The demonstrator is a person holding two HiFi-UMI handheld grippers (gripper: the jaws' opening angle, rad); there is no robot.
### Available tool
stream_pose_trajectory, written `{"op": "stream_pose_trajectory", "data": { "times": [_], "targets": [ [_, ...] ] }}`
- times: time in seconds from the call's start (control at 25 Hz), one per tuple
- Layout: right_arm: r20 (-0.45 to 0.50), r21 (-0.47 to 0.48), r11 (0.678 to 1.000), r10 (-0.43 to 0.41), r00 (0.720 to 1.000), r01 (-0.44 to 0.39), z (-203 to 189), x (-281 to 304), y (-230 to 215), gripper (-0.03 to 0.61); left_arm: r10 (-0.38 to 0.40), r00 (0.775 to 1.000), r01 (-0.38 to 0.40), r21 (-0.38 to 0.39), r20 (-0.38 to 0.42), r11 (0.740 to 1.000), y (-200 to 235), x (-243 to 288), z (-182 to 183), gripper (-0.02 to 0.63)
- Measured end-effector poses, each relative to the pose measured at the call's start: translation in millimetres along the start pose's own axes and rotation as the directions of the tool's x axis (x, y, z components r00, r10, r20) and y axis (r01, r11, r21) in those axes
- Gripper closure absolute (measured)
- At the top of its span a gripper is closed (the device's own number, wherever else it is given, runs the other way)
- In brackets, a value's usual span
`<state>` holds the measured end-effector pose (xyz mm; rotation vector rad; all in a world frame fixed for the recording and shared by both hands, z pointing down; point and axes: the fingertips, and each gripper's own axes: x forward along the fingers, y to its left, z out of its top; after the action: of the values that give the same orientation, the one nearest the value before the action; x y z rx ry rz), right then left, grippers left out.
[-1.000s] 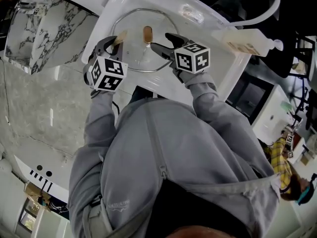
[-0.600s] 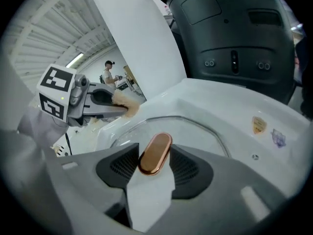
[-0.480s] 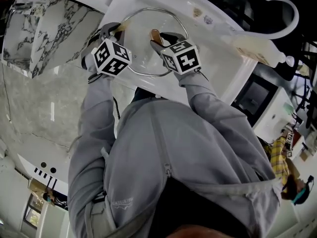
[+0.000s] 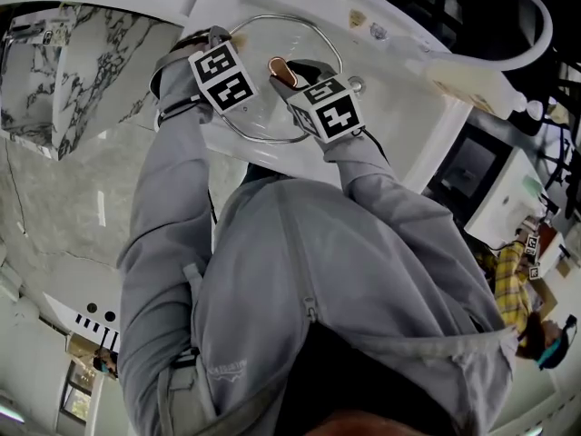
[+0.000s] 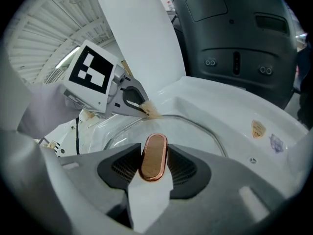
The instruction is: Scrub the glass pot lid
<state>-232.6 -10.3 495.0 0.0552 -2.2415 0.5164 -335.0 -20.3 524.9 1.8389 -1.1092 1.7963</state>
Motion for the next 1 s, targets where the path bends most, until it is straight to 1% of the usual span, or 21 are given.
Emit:
{"op": "stream_pose_trajectory", "data": {
  "times": [0.16,0.28,0.4,0.48,0.8,1.0],
  "targets": [
    [0.003,0.01,1.0,0.004,1.0,-0.004,0.7,0.5,-0.4,0.409,-0.103,0.992,0.107,0.05,-0.076,0.993,-10.8,6.1,3.1,0.577],
    [0.007,0.011,1.0,0.005,1.0,-0.005,0.5,0.1,-1.1,0.408,-0.178,0.974,0.192,0.09,-0.139,0.977,-23.1,4.7,0.6,0.579],
    [0.011,0.014,1.0,0.009,1.0,-0.009,0.0,0.4,-1.0,0.408,-0.224,0.961,0.244,0.11,-0.164,0.964,-38.3,-1.4,-4.6,0.58],
    [0.012,0.014,1.0,0.011,1.0,-0.012,-0.3,0.5,-1.3,0.408,-0.221,0.96,0.244,0.122,-0.172,0.962,-48.7,-4.9,-8.4,0.58],
    [0.014,-0.001,1.0,0.013,1.0,-0.013,-0.6,0.6,-1.4,0.409,-0.169,0.969,0.197,0.152,-0.18,0.969,-93.0,-22.0,-18.8,0.58],
    [0.014,-0.01,1.0,0.018,1.0,-0.017,-1.0,1.3,-1.1,0.409,-0.175,0.967,0.205,0.156,-0.186,0.966,-125.4,-34.7,-19.5,0.58]
  ]
}}
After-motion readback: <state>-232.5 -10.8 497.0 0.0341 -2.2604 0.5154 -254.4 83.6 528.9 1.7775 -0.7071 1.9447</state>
